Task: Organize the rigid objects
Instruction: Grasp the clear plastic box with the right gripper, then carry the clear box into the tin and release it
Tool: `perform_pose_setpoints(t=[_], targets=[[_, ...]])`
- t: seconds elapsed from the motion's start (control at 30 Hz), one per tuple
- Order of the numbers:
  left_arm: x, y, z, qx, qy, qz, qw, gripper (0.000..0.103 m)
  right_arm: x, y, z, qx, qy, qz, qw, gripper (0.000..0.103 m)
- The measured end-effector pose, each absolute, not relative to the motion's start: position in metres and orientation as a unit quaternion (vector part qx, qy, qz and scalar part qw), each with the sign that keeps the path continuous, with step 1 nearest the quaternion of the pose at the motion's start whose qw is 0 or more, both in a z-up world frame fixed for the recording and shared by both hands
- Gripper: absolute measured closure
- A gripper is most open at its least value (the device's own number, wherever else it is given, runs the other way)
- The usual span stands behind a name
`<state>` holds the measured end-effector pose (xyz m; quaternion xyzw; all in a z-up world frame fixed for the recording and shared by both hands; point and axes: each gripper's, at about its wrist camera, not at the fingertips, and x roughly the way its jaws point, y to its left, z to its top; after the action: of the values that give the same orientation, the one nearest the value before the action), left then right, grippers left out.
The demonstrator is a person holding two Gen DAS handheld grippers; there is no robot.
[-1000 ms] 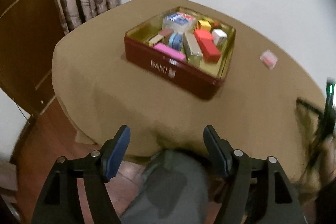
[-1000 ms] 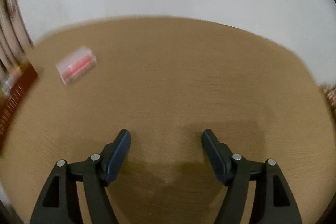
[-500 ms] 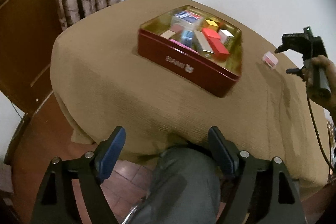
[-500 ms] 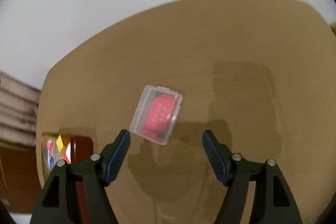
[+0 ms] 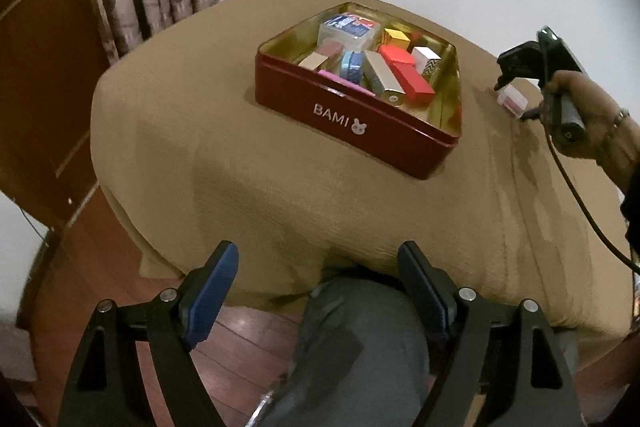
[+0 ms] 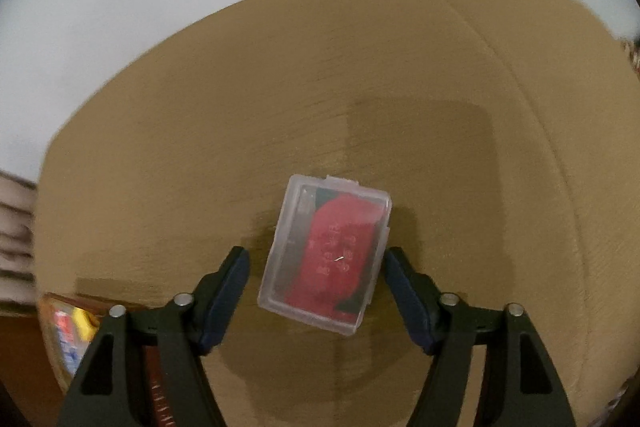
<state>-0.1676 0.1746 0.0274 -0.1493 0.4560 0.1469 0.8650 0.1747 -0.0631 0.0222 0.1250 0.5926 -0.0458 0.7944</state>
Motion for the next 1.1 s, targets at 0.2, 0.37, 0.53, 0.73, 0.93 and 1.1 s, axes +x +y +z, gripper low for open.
perform_pose_setpoints(t=[0.2, 0.37, 0.53, 0.73, 0.93, 1.1], targets=[[-0.166, 0.18, 0.022, -0.164, 0.47, 0.141, 0.856, 0.025, 0.169, -0.067, 0.023, 0.107, 0.59, -0.012, 0.801, 0.049], [-0.165, 0.18, 0.017, -0.167, 0.479, 0.141, 0.85, 0.025, 0.147, -0.084, 0.042, 0.114, 0.574, 0.043, 0.81, 0.049], [-0.164, 0.174, 0.015, -0.152, 0.487, 0.142, 0.849, 0.025, 0.112, -0.071, 0.082, 0.095, 0.551, 0.127, 0.819, 0.049], [-0.163, 0.169, 0.012, -0.126, 0.496, 0.15, 0.846, 0.025, 0.07, -0.016, 0.124, 0.067, 0.536, 0.26, 0.801, 0.049], [-0.162, 0.169, 0.009, -0.117, 0.505, 0.156, 0.841, 0.025, 0.033, 0.041, 0.136, 0.03, 0.528, 0.341, 0.777, 0.049], [-0.163, 0.171, 0.009, -0.118, 0.504, 0.16, 0.841, 0.025, 0.016, 0.075, 0.114, 0.004, 0.53, 0.359, 0.768, 0.049]])
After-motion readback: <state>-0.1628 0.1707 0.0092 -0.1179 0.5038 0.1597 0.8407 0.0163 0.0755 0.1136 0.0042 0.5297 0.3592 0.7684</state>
